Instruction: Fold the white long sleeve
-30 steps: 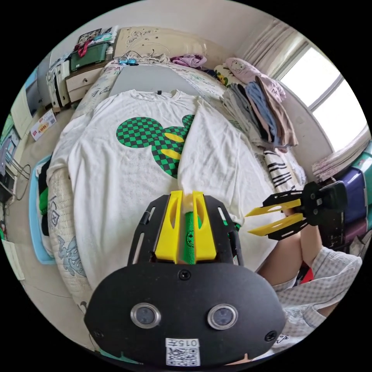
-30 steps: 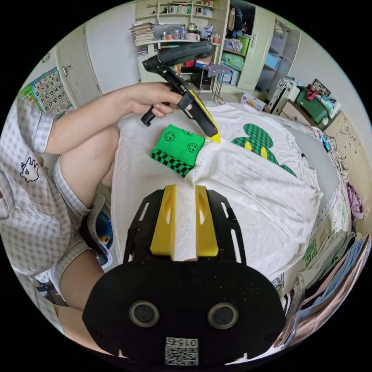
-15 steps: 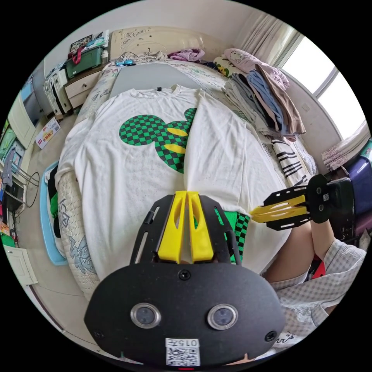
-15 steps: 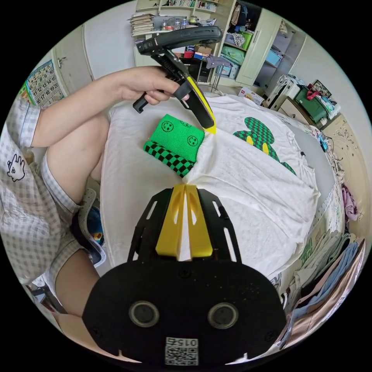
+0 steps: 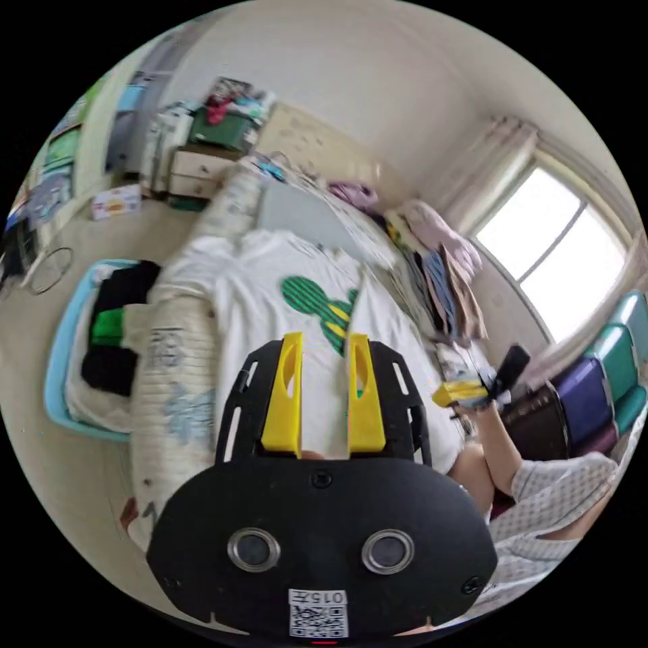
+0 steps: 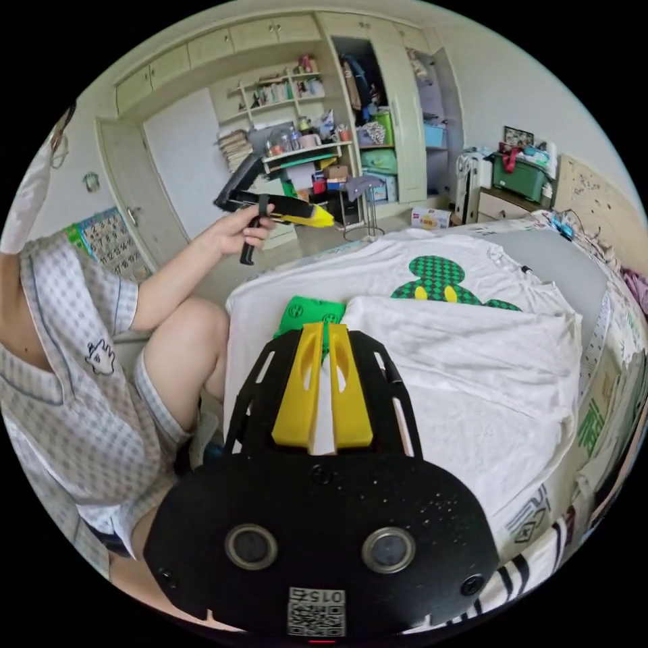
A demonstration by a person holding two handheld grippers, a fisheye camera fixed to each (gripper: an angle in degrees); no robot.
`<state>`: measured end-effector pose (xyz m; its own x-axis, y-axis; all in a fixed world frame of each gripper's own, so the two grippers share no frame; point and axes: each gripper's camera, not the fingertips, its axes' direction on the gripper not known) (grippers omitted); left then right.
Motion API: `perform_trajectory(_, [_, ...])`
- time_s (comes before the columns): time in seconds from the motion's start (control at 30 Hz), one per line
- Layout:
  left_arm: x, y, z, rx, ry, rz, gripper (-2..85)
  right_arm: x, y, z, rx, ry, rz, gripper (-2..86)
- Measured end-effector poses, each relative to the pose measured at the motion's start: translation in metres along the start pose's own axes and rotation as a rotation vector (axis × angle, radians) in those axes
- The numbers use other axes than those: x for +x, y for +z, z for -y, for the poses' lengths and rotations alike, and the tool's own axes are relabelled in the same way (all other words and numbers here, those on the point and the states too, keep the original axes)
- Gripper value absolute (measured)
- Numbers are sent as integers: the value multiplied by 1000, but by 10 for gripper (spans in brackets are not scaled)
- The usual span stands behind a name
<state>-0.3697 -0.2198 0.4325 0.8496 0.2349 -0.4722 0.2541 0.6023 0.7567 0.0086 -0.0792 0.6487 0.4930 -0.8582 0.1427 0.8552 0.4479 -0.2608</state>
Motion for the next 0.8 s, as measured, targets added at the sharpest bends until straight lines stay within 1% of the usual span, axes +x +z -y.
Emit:
perform_trajectory(0.03, [-18,-17,-1,51,-41,25,103,0,7,3,-10,9,3,6])
perform_trajectory(0.07, [-57,-46,-5,147,-119,64,106,-2,22,8,-46,3,7,2])
perform_trajectory(0.1, [-99,-65,-8,196,-185,108,106,-4,34,13,-78,-6,-4,-1])
perform_trajectory(0.13, [-122,-72,-10,206,-229,137,106,-6,39,15,-88,-11,-12,-2])
perform_trajectory(0.17, [-171,-79,-16,226,-332,165,107,-8,47,18,-109,-24,-25,-3])
perform_trajectory(0.2, [-220,-79,-22,223,-426,149,107,-10,55,22,-160,-32,-36,-4])
perform_trajectory(0.23, [-243,-76,-25,215,-463,134,107,-11,59,24,-181,-40,-41,-4])
perform_trajectory(0.3, [-319,-52,-31,124,-561,92,108,-21,70,28,-248,-94,-65,-5])
perform_trajectory(0.37, [-364,-28,-31,33,-623,70,115,-31,79,30,-292,-139,-121,-6])
perform_trajectory(0.4, [-388,-16,-33,23,-661,67,119,-39,81,30,-295,-193,-164,-6])
perform_trajectory(0.5, [-432,2,-36,95,-762,79,131,-43,80,31,-295,-222,-195,-6])
perform_trajectory(0.63, [-467,20,-29,144,-823,75,137,-31,75,35,-298,-190,-133,-6])
perform_trajectory(0.73, [-478,40,-12,41,-767,130,135,-24,71,38,-302,-191,-103,-6])
perform_trajectory(0.8, [-481,59,-5,-39,-742,87,116,-22,67,40,-301,-194,-106,-6])
